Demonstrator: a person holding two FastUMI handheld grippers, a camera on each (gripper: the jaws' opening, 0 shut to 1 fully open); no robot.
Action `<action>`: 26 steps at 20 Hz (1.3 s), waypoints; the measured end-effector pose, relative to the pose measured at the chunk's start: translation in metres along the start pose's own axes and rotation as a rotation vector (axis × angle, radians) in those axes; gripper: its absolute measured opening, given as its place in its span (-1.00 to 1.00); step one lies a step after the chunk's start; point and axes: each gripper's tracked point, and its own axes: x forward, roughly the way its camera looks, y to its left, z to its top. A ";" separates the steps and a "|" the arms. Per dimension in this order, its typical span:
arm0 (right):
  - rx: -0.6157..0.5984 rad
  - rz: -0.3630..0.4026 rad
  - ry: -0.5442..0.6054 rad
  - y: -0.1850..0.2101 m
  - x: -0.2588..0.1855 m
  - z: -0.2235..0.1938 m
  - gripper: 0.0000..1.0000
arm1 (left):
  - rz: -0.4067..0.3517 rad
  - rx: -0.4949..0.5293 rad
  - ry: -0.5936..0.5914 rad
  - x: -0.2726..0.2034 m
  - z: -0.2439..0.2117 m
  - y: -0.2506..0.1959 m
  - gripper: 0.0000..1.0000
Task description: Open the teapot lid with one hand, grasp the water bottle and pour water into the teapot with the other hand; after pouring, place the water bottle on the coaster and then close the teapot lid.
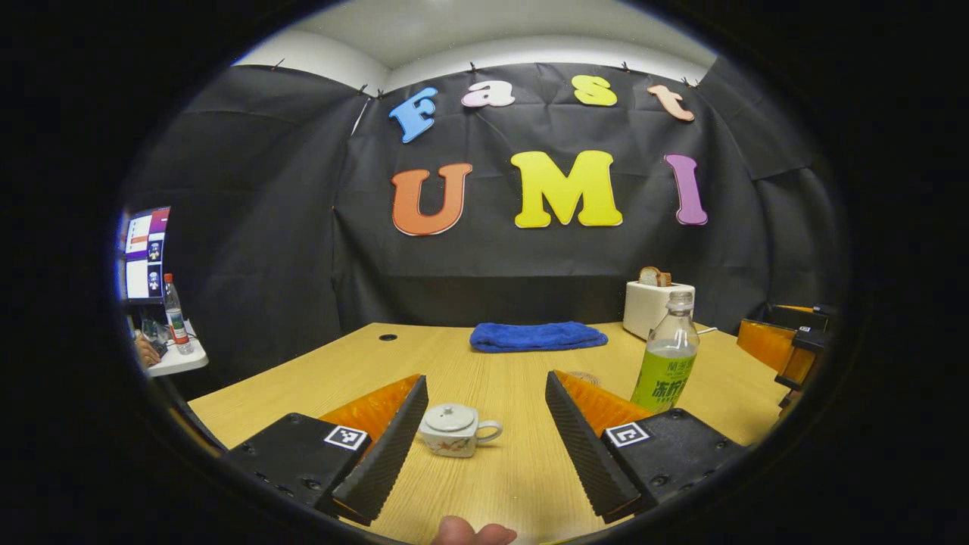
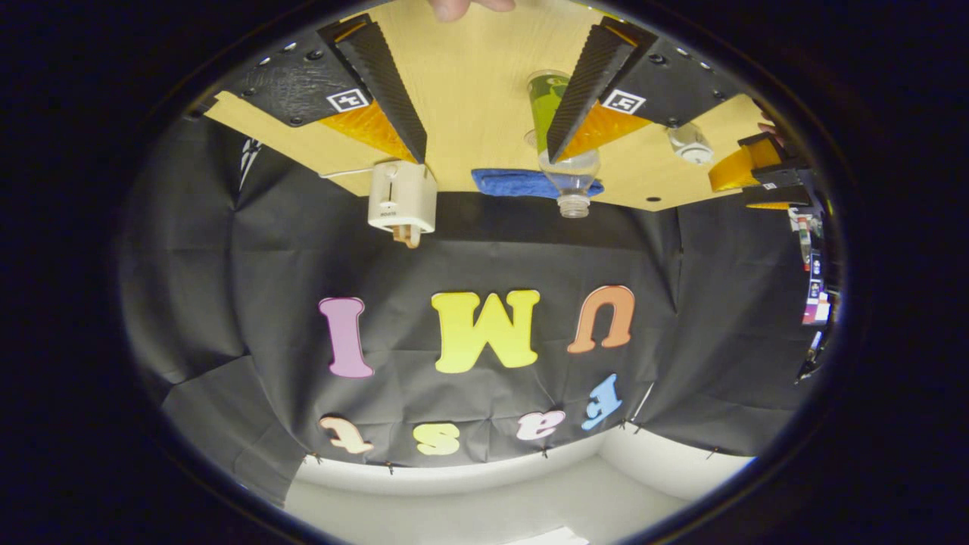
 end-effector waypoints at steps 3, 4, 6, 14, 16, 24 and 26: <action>0.000 0.007 0.022 -0.001 0.002 -0.009 0.91 | 0.012 -0.007 0.046 0.006 -0.018 0.011 0.96; -0.001 0.009 0.027 -0.002 0.003 -0.011 0.94 | 0.008 -0.004 0.065 0.011 -0.025 0.012 0.96; -0.003 0.009 0.036 -0.002 0.005 -0.014 0.91 | 0.006 -0.013 0.088 0.020 -0.031 0.018 0.96; -0.007 -0.020 0.060 -0.014 0.012 -0.020 0.94 | 0.006 -0.019 0.176 0.062 -0.056 0.033 0.73; -0.007 -0.028 0.065 -0.017 0.015 -0.021 0.94 | 0.011 -0.020 0.198 0.070 -0.062 0.035 0.59; -0.019 -0.038 0.080 -0.022 0.022 -0.028 0.91 | 0.047 0.028 0.198 0.082 -0.059 0.036 0.00; -0.017 -0.034 0.084 -0.022 0.023 -0.029 0.91 | 0.063 0.034 0.198 0.083 -0.058 0.037 -0.27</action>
